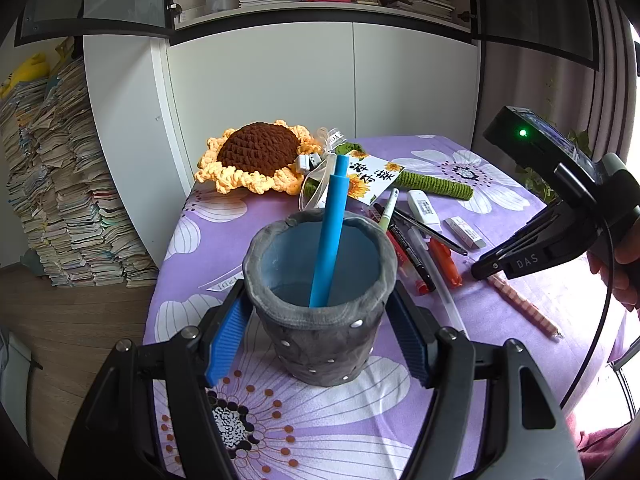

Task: Organize stationery
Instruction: 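Lift the pink pen with the right gripper and drop it into the grey cup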

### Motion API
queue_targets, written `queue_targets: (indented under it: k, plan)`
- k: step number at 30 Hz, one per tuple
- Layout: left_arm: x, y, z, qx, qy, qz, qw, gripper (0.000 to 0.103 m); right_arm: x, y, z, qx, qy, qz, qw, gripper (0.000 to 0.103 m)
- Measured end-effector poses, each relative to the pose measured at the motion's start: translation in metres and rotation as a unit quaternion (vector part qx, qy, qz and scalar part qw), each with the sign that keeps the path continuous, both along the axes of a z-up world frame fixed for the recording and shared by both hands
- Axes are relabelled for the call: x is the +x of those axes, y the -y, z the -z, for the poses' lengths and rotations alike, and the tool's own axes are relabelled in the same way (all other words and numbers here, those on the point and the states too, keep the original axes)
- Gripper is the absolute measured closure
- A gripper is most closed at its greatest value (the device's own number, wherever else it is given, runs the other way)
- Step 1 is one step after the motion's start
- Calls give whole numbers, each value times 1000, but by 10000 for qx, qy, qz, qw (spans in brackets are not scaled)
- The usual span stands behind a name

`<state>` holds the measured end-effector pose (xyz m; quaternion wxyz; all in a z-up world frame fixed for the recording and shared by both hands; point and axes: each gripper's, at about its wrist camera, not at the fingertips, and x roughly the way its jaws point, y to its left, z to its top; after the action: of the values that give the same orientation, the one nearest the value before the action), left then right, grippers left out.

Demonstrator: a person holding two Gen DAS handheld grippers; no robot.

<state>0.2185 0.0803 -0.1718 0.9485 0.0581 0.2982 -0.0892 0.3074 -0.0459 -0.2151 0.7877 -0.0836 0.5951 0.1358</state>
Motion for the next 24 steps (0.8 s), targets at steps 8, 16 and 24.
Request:
queue_targets:
  k: [8, 16, 24]
  plan:
    - [0, 0, 0, 6, 13, 3, 10000, 35, -23, 17, -30, 564, 372, 102, 9977, 92]
    - [0, 0, 0, 12, 16, 5, 10000, 35, -67, 28, -100, 1001, 1340, 126, 9858, 92]
    - [-1, 2, 0, 46, 33, 71, 10000, 36, -106, 11, -175, 1423, 2405, -399, 9594, 92]
